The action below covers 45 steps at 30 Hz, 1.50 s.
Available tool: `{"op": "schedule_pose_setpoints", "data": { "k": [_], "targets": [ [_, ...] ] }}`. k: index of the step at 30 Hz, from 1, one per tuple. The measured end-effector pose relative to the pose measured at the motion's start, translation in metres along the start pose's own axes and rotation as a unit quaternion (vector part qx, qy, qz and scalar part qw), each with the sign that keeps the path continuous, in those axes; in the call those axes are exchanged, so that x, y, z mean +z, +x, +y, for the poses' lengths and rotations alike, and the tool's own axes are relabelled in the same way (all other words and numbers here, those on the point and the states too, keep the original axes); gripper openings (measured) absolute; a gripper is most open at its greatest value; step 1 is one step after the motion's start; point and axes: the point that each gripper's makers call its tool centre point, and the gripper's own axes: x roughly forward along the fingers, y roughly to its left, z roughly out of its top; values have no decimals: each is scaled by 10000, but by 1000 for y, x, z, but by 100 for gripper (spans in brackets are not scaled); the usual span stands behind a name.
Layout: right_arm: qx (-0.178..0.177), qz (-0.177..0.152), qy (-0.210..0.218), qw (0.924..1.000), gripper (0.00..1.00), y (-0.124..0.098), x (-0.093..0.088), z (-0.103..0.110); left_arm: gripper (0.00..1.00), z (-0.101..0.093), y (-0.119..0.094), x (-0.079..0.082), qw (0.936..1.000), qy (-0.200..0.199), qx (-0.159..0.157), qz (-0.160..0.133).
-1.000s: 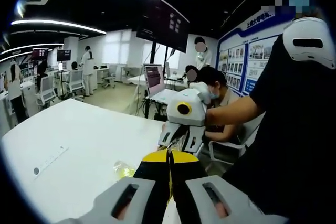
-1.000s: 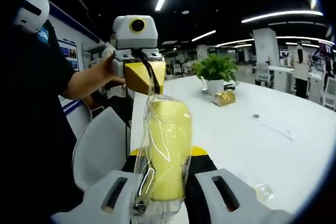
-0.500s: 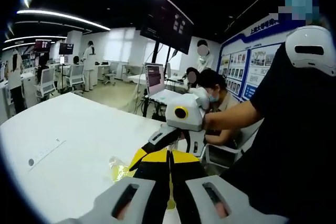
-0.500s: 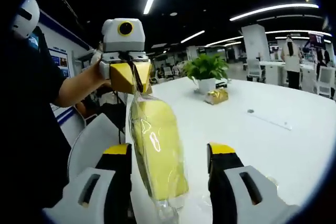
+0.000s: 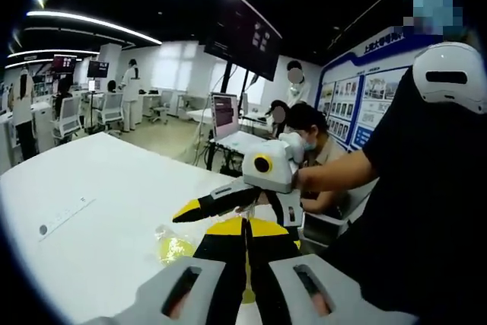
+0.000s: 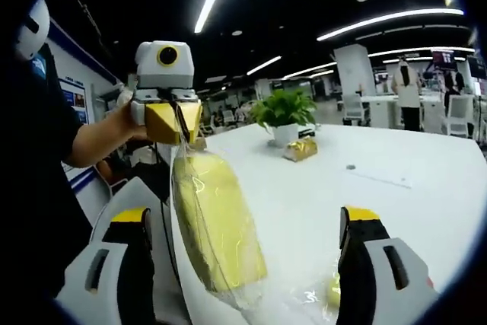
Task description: Compare the silicone blocks by pressing each to a similar depth, holding the contact briefly, and releasing to observe deformation and rebound differences across the visible hardness samples.
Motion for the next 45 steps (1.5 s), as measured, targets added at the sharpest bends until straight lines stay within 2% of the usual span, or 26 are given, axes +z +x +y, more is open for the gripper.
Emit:
{"op": "schedule_pose_setpoints", "data": {
  "k": [3,6,9,13,20,23,33,37,39,42,45],
  "targets": [
    [-74,-72,57,9999,96,-1,4,-3,0,1,-1,-1,10000,-30,60,-13],
    [-155,-182,-108,9997,96,-5,11,-5,0,3,-4,-2,9999,-74,102,-50],
    [-274,-108,-249,9993,96,-11,12,-10,0,5,-6,-4,9998,-109,165,-49],
    [-282,-131,-339,9989,88,-21,18,-11,0,10,-9,-7,9993,-253,249,-84],
    [-498,-128,-396,9979,87,-44,28,-17,0,13,-10,-15,9988,-364,313,-68],
    [-759,-53,-578,9954,88,-59,26,-24,0,19,-12,-19,9979,-470,427,-101],
    [-1145,87,-444,9924,81,-99,5,-28,0,40,-16,-28,9941,-751,769,-117],
    [-1219,37,-424,9916,79,-109,1,-24,0,41,-16,-29,9933,-827,801,-106],
    [-1242,97,-419,9913,76,-116,-5,-22,0,41,-16,-28,9935,-819,790,-104],
    [-1397,216,-303,9895,80,-130,-19,-22,0,40,-15,-28,9938,-807,760,-114],
    [-1438,365,-20,9889,75,-141,-35,-18,0,40,-14,-28,9938,-818,746,-130]
  ]
}}
